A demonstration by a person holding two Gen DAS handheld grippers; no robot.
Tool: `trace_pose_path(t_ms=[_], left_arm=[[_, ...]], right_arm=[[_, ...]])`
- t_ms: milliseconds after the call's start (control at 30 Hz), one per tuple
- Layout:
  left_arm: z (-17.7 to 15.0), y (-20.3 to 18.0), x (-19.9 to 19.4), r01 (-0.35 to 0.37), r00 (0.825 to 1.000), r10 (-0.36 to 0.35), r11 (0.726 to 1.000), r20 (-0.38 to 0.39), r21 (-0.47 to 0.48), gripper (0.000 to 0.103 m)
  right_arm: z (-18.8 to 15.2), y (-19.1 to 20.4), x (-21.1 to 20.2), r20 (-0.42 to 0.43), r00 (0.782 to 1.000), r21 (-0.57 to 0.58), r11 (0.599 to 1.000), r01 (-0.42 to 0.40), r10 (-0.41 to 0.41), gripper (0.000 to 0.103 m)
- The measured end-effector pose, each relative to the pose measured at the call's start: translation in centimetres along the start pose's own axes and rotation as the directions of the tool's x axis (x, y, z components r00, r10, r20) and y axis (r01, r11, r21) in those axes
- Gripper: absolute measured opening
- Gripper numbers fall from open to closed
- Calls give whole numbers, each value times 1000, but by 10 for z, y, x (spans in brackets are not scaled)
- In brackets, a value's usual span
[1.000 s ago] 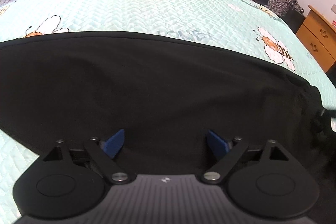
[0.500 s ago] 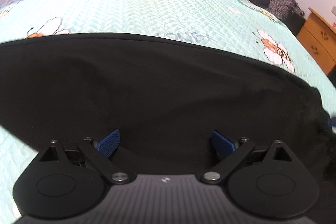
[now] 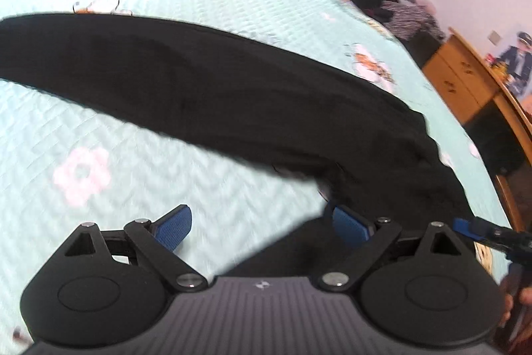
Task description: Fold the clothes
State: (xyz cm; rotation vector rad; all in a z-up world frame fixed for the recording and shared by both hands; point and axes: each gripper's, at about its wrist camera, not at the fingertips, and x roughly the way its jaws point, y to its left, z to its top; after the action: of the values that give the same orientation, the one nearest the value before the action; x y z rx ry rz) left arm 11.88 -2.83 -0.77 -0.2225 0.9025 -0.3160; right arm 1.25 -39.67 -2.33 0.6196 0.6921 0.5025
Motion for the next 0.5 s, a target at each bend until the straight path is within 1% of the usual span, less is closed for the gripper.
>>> trace_pose_path(t_ms=[67, 133, 167, 233, 300, 400, 500], left_arm=[[-21, 0, -10, 3, 1000, -2, 999, -23, 32, 95], [-43, 6, -11, -12, 996, 16, 999, -83, 40, 95], [-53, 9, -11, -27, 995, 32, 999, -97, 46, 94], [-71, 12, -15, -60, 993, 67, 996, -96, 71, 95], [-83, 9, -22, -93, 991, 102, 989, -85, 111, 95], [-95, 1, -30, -151, 981, 168, 973, -93, 173, 95], [-104, 3, -40, -210, 968, 231, 958, -94, 194, 95]], right_arm=[[-13, 7, 4, -49, 999, -17, 1000, -11, 10, 51], [-25, 5, 6, -100, 994, -27, 998, 49, -52, 51], [-28, 2, 4, -103, 991, -47, 996, 81, -85, 49], [-33, -4, -4, -93, 986, -78, 988, 132, -139, 28], [-35, -8, -17, -80, 982, -79, 983, 165, -171, 21], [-41, -2, -34, -66, 964, -142, 958, 247, -258, 21], [-44, 5, -44, -56, 953, -161, 945, 286, -298, 22]])
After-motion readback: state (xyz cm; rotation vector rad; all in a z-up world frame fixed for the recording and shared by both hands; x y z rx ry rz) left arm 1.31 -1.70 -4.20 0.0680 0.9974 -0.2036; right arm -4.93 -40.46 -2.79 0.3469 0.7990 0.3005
